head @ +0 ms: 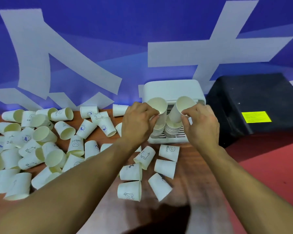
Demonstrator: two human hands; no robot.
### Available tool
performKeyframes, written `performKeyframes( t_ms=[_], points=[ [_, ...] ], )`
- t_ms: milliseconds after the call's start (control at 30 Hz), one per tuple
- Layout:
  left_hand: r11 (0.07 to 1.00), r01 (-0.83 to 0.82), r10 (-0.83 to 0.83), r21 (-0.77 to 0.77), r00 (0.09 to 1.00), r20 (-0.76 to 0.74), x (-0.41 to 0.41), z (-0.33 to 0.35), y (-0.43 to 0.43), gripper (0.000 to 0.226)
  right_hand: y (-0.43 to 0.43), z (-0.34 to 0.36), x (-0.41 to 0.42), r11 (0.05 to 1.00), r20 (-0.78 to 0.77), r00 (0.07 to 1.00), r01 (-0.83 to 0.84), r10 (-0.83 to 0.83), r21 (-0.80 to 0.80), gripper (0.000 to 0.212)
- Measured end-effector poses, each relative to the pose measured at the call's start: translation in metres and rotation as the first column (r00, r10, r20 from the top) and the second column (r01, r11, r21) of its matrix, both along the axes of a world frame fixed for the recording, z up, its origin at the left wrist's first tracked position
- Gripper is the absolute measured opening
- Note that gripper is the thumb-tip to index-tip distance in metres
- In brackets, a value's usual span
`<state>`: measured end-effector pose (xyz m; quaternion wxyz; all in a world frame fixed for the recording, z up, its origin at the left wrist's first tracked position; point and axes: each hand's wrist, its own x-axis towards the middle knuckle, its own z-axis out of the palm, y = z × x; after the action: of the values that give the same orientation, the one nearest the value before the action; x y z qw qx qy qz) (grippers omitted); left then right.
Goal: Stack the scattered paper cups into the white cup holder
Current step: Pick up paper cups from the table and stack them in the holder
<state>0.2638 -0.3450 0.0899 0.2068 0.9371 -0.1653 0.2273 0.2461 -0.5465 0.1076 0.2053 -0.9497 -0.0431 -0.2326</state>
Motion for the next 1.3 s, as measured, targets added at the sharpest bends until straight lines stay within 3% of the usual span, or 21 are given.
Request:
performKeyframes(
  t_ms=[367, 733, 1033, 1300],
  points=[
    [0.985, 0.040, -0.013, 0.170, 0.987, -0.158, 0.005, -0.018, -0.015, 0.016, -0.010, -0.038, 0.012, 0.993, -0.137, 0.985, -0.108, 0.101, -0.042, 0.003],
    [0.985, 0.051, -0.025, 0.163, 0.988, -0.154, 0.018, -0.038, -0.020, 0.019, -0.003, -0.045, 0.029, 0.989, -0.152, 0.977, -0.150, 0.151, 0.019, 0.002],
    [0.985, 0.053, -0.005, 0.162, 0.959, -0.285, 0.017, -0.057, -0.022, 0.012, -0.006, -0.059, 0.030, 0.981, -0.369, 0.914, -0.190, 0.168, -0.025, 0.014],
    [0.972, 0.079, 0.009, 0.223, 0.929, -0.369, 0.023, -0.069, -0.023, 0.010, -0.006, -0.084, 0.039, 0.975, -0.438, 0.881, -0.220, 0.179, -0.045, 0.013]
  ],
)
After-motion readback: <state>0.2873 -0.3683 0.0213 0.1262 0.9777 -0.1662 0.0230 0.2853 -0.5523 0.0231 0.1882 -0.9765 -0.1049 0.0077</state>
